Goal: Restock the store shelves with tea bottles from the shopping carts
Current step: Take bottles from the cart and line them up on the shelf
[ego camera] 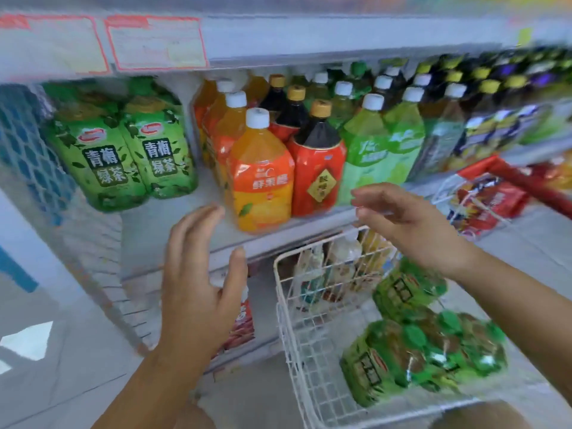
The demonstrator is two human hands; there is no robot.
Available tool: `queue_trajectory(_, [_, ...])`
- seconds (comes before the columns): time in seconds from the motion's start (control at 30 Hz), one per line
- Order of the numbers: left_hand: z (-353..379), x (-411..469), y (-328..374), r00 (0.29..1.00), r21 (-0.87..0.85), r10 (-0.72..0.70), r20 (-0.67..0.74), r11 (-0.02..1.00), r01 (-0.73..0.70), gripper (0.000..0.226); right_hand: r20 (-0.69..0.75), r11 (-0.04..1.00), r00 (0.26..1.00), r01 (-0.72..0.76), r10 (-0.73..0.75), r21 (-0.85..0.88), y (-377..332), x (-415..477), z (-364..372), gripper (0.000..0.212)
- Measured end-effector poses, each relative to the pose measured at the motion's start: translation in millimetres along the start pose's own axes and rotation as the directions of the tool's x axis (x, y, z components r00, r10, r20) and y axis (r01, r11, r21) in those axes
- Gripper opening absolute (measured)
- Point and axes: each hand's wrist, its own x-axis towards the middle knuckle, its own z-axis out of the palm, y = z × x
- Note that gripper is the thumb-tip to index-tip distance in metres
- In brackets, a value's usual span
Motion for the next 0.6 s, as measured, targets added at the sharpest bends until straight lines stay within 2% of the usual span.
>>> queue_trajectory(0.07, [30.4, -4.7, 15.7, 0.96, -0.057, 0.042, 0.276, 0.998, -0.027, 0.042, -0.099, 0.964, 0.989, -0.128, 0.108, -0.233, 43.9, -11.9, -40.3, 0.018])
queue_trajectory(0.13, [59.1, -11.6, 26.5, 0.872, -0.065, 0.11, 0.477, 0.994, -0.09, 0.042, -0.146, 0.863, 0.965, -0.259, 0.216, -0.434, 78.7, -23.6, -67.7, 0.017])
queue_trajectory(0.2, [80.2, -17.9, 34.6, 0.794, -0.072, 0.101, 0.599, 0.995, -0.073, 0.043, -0.085, 0.733, 0.915, -0.369, 0.394, -0.571, 105.9, -31.7, -79.1, 0.027])
queue_trajectory(0.27, [92.3, -23.8, 39.0, 0.728, -0.062, 0.073, 0.682, 0.997, -0.041, 0.045, -0.002, 0.596, 0.837, -0.391, 0.547, -0.701, 128.3, -34.0, -78.4, 0.047])
queue_trajectory(0.33, [98.8, -30.6, 38.0, 0.69, -0.039, 0.058, 0.722, 0.998, -0.043, 0.044, 0.029, 0.557, 0.789, -0.406, 0.614, -0.725, 146.5, -31.0, -71.8, 0.057])
queue_trajectory(0.4, [99.9, -34.5, 36.2, 0.684, 0.007, 0.025, 0.729, 0.999, -0.044, 0.043, 0.013, 0.572, 0.775, -0.455, 0.632, -0.683, 161.4, -25.5, -63.7, 0.049])
queue_trajectory(0.5, [99.0, -35.3, 35.0, 0.694, 0.054, -0.044, 0.718, 0.999, 0.008, 0.042, -0.099, 0.555, 0.782, -0.518, 0.615, -0.651, 173.1, -21.0, -55.5, 0.041])
queue_trajectory(0.6, [100.7, -34.1, 32.1, 0.704, 0.069, -0.075, 0.706, 0.997, 0.036, 0.04, -0.149, 0.676, 0.837, -0.518, 0.526, -0.524, 173.6, -23.4, -44.8, 0.032])
